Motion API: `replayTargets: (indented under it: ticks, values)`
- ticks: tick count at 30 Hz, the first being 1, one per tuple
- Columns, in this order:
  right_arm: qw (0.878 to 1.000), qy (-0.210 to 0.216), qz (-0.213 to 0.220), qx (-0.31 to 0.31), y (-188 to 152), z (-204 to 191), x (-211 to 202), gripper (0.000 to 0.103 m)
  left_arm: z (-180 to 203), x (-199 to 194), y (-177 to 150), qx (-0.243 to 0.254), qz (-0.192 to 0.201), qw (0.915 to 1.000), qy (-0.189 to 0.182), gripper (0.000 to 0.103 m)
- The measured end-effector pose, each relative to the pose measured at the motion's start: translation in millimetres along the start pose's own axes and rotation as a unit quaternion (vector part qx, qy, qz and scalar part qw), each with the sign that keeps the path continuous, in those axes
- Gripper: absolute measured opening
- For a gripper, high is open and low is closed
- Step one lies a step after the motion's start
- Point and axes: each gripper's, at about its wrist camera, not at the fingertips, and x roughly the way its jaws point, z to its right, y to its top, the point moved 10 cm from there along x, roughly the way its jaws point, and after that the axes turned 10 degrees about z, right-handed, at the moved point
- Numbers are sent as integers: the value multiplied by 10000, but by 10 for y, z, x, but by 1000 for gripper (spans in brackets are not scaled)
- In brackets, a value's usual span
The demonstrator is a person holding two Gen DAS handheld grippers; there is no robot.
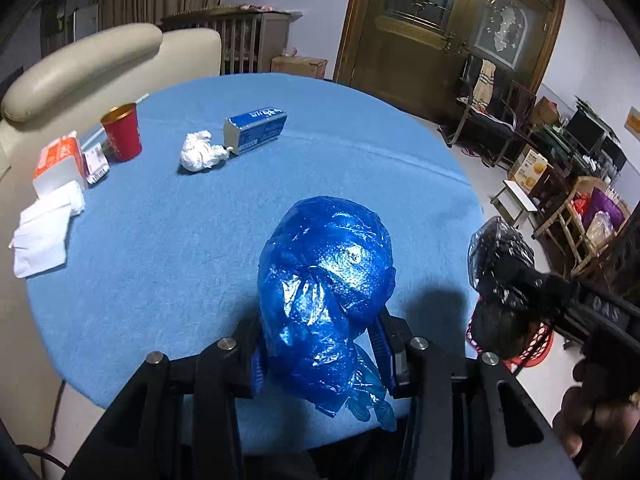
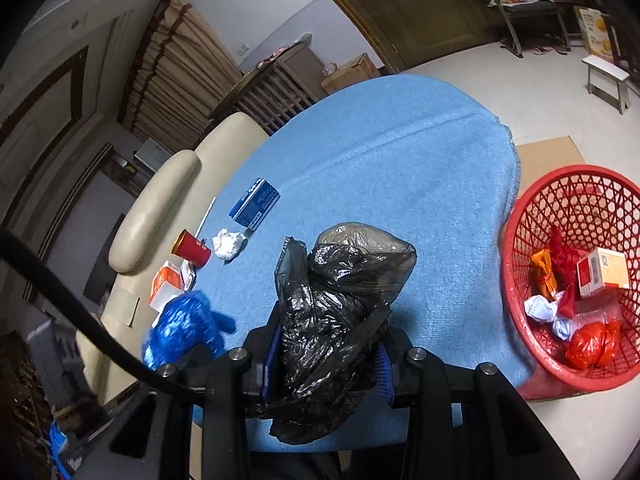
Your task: Collect trash
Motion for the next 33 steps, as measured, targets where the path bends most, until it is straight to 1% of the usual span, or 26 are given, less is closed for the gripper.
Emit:
replayTargets:
  ticks: [3, 6, 9, 21, 33]
  values:
    - [10000, 34, -53, 14, -41, -38, 40, 41, -72, -8, 4, -98, 10, 9999, 35, 45]
    - [9998, 52, -126, -139, -101, -123, 73, 41, -63, 0, -5, -114, 0, 9999, 20, 45]
    - [9997, 44, -132, -212, -117, -147, 79, 41, -19, 20, -32, -57, -35, 10000, -11, 45]
    - [9998, 44, -178, -116, -157, -101, 105, 41, 68, 69, -64, 130, -93, 9999, -30, 45]
    - [9999, 42, -117, -40, -136, -55, 55, 41, 167, 135, -72, 378, -133, 9992, -73, 45]
